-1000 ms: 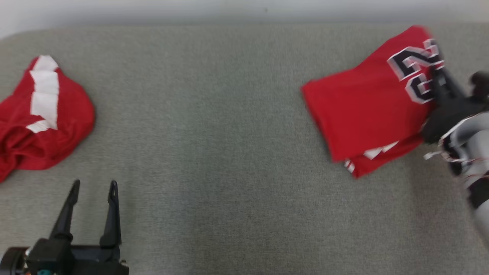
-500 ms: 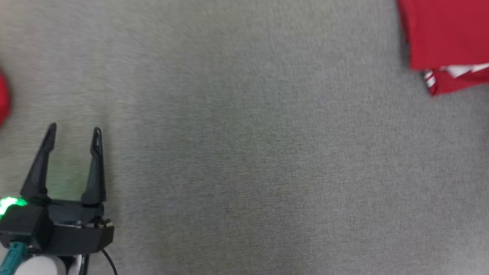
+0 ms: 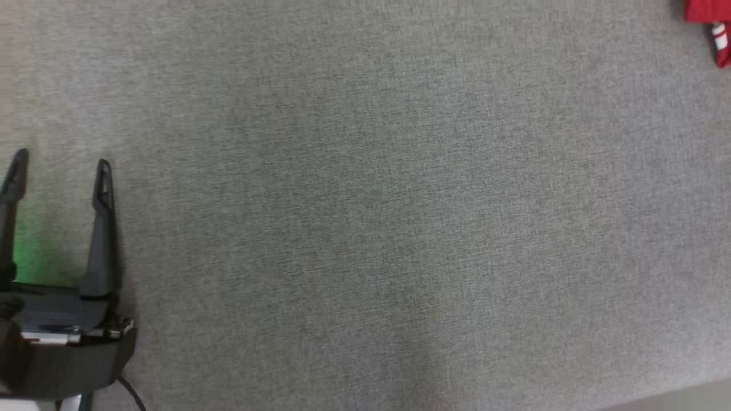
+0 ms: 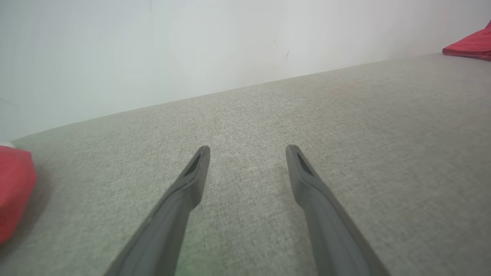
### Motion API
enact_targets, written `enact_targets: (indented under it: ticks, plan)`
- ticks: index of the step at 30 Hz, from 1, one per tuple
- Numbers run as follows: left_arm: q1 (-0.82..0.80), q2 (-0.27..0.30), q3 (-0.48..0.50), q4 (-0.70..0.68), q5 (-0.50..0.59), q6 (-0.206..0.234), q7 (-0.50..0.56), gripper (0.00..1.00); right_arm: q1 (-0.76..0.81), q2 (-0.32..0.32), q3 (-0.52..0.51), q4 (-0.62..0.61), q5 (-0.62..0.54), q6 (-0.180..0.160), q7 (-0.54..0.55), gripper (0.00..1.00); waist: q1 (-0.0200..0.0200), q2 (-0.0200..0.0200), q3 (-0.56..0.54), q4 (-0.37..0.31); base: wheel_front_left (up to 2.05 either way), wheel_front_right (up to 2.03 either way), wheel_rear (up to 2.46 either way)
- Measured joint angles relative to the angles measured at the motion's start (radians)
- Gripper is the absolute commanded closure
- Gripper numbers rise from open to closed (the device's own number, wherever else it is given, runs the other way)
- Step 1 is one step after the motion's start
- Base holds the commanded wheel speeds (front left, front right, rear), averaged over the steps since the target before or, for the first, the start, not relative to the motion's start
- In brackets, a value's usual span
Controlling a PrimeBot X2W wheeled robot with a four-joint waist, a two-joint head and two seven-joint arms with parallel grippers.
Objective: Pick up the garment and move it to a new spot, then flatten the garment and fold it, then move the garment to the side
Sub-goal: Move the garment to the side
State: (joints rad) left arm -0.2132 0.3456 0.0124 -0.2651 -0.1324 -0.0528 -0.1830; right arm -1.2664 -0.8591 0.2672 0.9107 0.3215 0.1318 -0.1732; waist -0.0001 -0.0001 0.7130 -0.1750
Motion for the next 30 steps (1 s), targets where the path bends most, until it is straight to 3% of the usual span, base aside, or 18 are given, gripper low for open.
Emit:
enact_targets:
  ticks: [7, 8, 9, 10, 22, 30]
  plan:
    - [0.017, 0.016, 0.019, -0.051, 0.001, 0.012, 0.009, 0.0, -0.05, 0.003, -0.007, -0.002, -0.041, 0.0, 0.0, 1.0, 0.0, -0.0001, 0.034, -0.029, 0.0, 0.0, 0.0]
    - [0.019, 0.017, 0.02, -0.055, 0.001, 0.015, 0.009, 0.0, -0.054, 0.006, -0.009, -0.001, -0.05, 0.0, 0.0, 0.38, -0.0001, -0.0002, 0.038, -0.032, 0.0, 0.0, 0.0]
    - [0.02, 0.018, 0.021, -0.058, 0.001, 0.018, 0.01, 0.0, -0.056, 0.011, -0.01, -0.003, -0.059, 0.0, -0.003, 0.07, -0.0001, -0.0001, 0.041, -0.035, 0.0, 0.0, 0.0]
    - [0.021, 0.019, 0.022, -0.061, 0.001, 0.018, 0.01, 0.0, -0.056, 0.017, -0.017, -0.006, -0.067, 0.0, -0.009, 0.0, -0.0001, -0.0001, 0.043, -0.037, 0.0, 0.0, 0.0]
    - [0.02, -0.016, 0.008, 0.02, -0.023, 0.036, -0.037, 0.0, 0.009, 0.093, -0.084, -0.137, -0.121, 0.0, -0.064, 0.0, 0.0003, 0.0001, -0.015, -0.027, 0.0, 0.0, 0.0]
    - [0.093, -0.08, 0.007, 0.161, -0.066, 0.045, -0.07, 0.0, 0.207, 0.178, -0.091, -0.329, -0.073, 0.0, -0.056, 0.0, 0.0003, 0.0001, -0.157, 0.009, 0.0, 0.0, 0.0]
